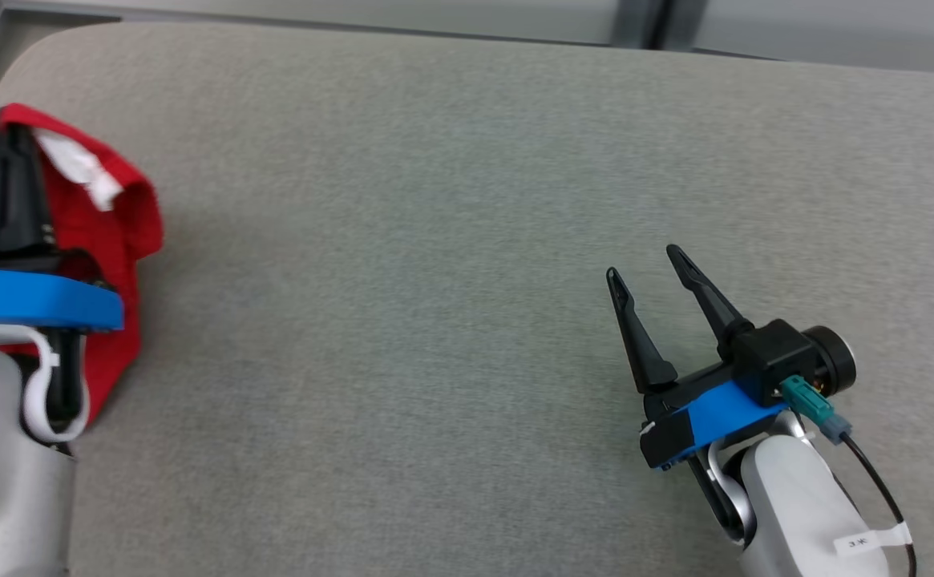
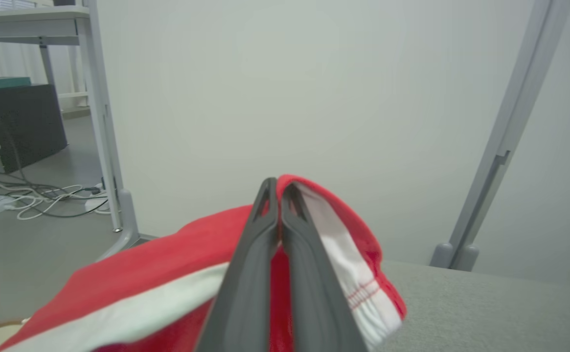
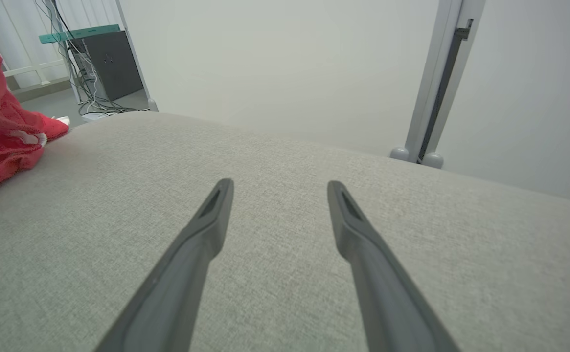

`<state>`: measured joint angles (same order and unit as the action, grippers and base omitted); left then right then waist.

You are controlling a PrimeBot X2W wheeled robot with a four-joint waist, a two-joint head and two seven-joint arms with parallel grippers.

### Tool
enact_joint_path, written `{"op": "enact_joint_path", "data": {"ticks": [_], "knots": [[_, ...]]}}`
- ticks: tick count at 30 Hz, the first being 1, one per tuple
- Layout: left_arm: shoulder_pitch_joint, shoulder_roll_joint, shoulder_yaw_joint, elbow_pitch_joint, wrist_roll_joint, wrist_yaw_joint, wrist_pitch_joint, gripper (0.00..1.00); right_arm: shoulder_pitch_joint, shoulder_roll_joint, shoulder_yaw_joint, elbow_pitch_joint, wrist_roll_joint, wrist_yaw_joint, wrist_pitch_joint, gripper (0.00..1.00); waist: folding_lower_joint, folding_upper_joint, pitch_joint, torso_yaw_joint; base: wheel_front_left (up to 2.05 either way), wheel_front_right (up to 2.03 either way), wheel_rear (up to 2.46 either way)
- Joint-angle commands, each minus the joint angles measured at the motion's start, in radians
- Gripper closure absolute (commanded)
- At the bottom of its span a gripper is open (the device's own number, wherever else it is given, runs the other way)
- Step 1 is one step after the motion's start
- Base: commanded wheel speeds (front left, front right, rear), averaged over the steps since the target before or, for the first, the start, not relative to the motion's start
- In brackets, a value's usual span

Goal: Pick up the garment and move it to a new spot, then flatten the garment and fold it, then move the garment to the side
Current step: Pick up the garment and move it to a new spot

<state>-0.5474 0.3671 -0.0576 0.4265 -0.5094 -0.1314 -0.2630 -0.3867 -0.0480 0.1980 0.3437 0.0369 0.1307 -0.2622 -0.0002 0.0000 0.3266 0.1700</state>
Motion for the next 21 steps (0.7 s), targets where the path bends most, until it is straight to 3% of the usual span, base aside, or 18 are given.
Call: {"op": "enact_joint_path", "data": {"ticks": [1, 21], "knots": [[0.021, -0.005, -0.036, -0.04, 0.004, 0.001, -0.003, 1.0, 0.023, -0.005, 0.001, -0.008, 0.02, 0.0, -0.004, 0.0, 0.0002, 0.0, -0.042, -0.058, 0.0, 0.0, 0.0], [0.038, -0.118, -0.445, -0.186, 0.006, 0.001, -0.003, 1.0, 0.131, -0.004, 0.036, -0.058, 0.084, 0.0, -0.004, 0.0, 0.0002, 0.0, -0.065, -0.476, 0.0, 0.0, 0.0]]}}
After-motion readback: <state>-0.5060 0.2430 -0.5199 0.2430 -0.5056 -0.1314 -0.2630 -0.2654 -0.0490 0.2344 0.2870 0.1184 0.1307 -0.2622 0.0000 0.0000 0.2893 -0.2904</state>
